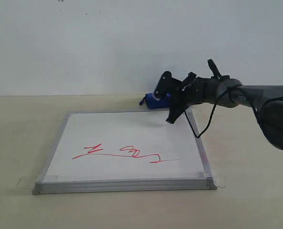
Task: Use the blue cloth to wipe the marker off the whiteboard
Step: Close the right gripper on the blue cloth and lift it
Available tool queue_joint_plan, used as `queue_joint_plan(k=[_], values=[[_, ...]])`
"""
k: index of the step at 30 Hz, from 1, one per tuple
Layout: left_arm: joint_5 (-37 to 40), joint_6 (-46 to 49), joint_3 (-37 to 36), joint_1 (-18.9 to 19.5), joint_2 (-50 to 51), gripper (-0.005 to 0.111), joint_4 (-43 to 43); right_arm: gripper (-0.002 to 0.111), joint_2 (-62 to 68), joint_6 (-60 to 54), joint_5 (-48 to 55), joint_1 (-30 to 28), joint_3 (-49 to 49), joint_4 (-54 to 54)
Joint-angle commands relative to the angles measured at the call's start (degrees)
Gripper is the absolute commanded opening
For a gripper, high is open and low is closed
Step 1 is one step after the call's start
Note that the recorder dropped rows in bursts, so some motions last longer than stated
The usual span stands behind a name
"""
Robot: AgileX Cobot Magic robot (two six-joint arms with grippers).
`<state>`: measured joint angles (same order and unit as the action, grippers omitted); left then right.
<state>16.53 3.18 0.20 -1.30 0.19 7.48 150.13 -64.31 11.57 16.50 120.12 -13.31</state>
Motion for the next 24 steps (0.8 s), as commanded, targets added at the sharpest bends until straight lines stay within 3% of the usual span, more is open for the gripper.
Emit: queue_joint_plan(k=[1,7,24], values=[[-0.2,0.3,-0.2,0.1,-0.2,0.004,0.0,0.000,-1.9,-0.3,-1.4,-0.5,0.0,0.3],[-0.2,0.3,-0.2,0.1,-0.2,0.004,0.0,0.000,-7.3,1.9,2.1,-0.5,0.0,-0.4],[-0.2,0.3,-0.2,0.1,-0.2,0.004,0.0,0.000,-19.0,21.3,40.4,-0.5,-0.1,-7.2]])
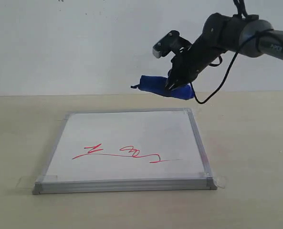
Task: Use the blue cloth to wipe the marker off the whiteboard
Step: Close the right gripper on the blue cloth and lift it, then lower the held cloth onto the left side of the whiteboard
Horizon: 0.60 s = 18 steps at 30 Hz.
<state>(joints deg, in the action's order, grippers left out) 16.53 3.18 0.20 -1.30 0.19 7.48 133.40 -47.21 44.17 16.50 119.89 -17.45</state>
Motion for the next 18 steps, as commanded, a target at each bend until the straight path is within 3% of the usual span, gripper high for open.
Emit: queue_joint_plan(k=[1,8,12,18], values=[[-0.2,0.3,-0.2,0.1,-0.2,0.004,0.0,0.000,-2.4,5.1,9.2,-0.5,0.1,-3.6],[-0.2,0.3,-0.2,0.1,-0.2,0.004,0.0,0.000,-3.0,2.4,20.0,1.6,0.1,-5.9],[-0.2,0.3,-0.2,0.1,-0.2,0.004,0.0,0.000,-3.7,0.0,24.7,6.8,0.1,-5.9],[-0.2,0.3,-0.2,0.1,-0.2,0.004,0.0,0.000,-3.9,5.3,18.7,16.3,0.1,-2.4]])
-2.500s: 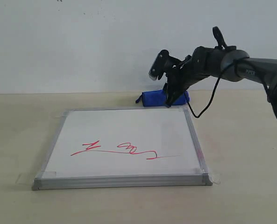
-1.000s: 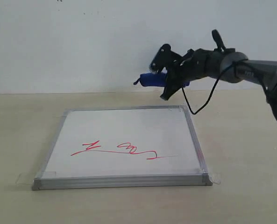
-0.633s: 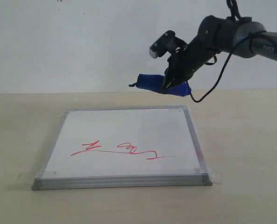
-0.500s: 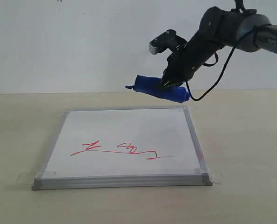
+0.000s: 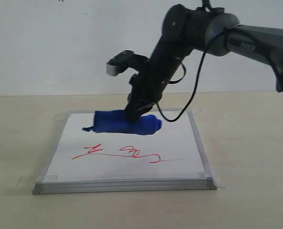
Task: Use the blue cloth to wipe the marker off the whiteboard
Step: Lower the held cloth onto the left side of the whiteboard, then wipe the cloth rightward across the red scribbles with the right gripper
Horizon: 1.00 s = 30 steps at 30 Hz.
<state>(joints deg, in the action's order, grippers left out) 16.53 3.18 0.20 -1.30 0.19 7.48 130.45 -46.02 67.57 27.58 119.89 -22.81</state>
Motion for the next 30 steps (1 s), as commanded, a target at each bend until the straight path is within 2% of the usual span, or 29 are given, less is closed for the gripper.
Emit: queue_joint_plan(k=[1,8,20,24,26,30], values=[[-0.2,0.3,-0.2,0.1,-0.2,0.004,0.0,0.000,-0.9,5.7,-6.2,6.5,0.1,4.5],[-0.2,0.3,-0.2,0.1,-0.2,0.004,0.0,0.000,2.2,12.5,-16.0,14.2,0.1,12.4],[-0.2,0.3,-0.2,0.1,-0.2,0.004,0.0,0.000,11.5,15.1,-18.1,16.2,0.2,12.1],[-0.2,0.3,-0.2,0.1,-0.2,0.004,0.0,0.000,14.1,16.0,-25.0,17.6,0.2,11.8],[-0.2,0.3,-0.2,0.1,-0.2,0.004,0.0,0.000,15.4,19.5,-28.6,17.2,0.6,14.9],[-0.2,0.3,-0.2,0.1,-0.2,0.004,0.0,0.000,17.4,27.4,-28.4,14.9,5.0,19.1]])
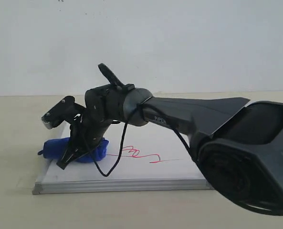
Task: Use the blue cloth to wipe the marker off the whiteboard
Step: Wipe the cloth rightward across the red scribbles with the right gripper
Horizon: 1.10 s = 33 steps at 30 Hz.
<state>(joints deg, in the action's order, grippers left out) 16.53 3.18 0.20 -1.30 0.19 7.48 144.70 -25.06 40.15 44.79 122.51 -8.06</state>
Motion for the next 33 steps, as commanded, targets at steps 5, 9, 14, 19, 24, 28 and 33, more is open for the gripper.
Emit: queue_joint_plan(k=[5,9,14,19,24,28,33], values=[[-0.2,0.3,-0.2,0.1,-0.2,0.004,0.0,0.000,3.2,12.7,4.4,-3.9,5.4,4.3],[-0.2,0.3,-0.2,0.1,-0.2,0.004,0.0,0.000,3.2,11.0,10.3,-3.5,5.7,3.1],[-0.2,0.3,-0.2,0.1,-0.2,0.004,0.0,0.000,3.2,-4.1,16.9,-0.9,5.7,-5.4],[-0.2,0.3,-0.2,0.1,-0.2,0.004,0.0,0.000,3.2,-9.1,15.4,2.7,5.7,-4.7],[-0.2,0.3,-0.2,0.1,-0.2,0.004,0.0,0.000,3.2,-1.3,9.0,2.7,5.7,-0.9],[-0.2,0.3,-0.2,0.1,-0.2,0.004,0.0,0.000,3.2,8.4,5.8,0.8,5.7,1.2],[-0.2,0.3,-0.2,0.1,-0.2,0.004,0.0,0.000,3.2,21.7,6.3,-2.5,5.7,2.6]])
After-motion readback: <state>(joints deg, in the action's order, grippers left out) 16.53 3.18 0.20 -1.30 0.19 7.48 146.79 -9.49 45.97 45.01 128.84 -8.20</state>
